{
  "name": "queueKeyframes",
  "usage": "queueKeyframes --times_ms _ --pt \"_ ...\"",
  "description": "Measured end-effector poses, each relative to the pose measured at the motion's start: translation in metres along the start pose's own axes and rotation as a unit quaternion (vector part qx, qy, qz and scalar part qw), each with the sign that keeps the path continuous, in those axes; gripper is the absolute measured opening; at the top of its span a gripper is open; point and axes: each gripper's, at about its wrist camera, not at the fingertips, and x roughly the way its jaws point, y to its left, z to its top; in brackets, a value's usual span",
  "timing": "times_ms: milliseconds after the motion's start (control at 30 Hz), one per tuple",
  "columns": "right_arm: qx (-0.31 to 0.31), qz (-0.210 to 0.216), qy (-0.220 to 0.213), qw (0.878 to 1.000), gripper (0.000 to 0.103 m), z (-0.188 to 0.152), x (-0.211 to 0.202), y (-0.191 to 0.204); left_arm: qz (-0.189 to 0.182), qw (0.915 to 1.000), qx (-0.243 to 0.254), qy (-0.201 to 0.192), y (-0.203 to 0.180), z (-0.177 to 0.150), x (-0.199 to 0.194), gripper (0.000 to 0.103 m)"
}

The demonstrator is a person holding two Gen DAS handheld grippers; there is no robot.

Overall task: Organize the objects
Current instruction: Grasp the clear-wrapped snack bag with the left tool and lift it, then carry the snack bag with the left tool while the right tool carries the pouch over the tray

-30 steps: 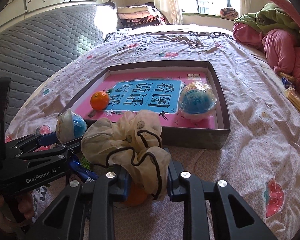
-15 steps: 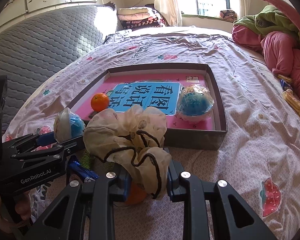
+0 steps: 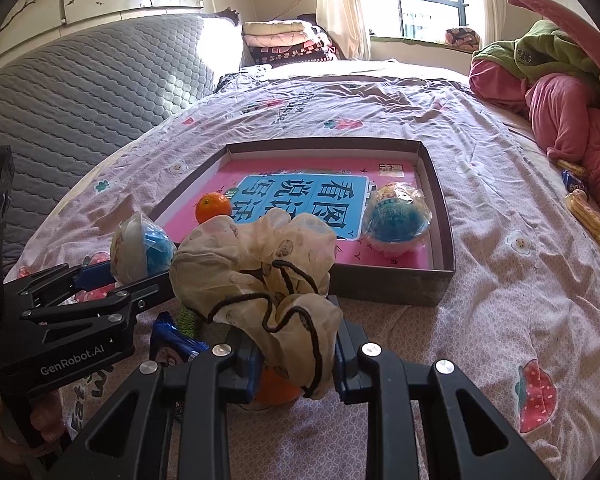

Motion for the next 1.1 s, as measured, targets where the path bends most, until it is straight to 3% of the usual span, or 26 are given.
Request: queueKeyframes --times_ms 1100 --pt "-0.004 0.001 -0.045 0.999 0.028 0.013 -0.019 0.01 0.004 0.9992 -0.015 -0.036 -0.004 0.01 -0.018 0.059"
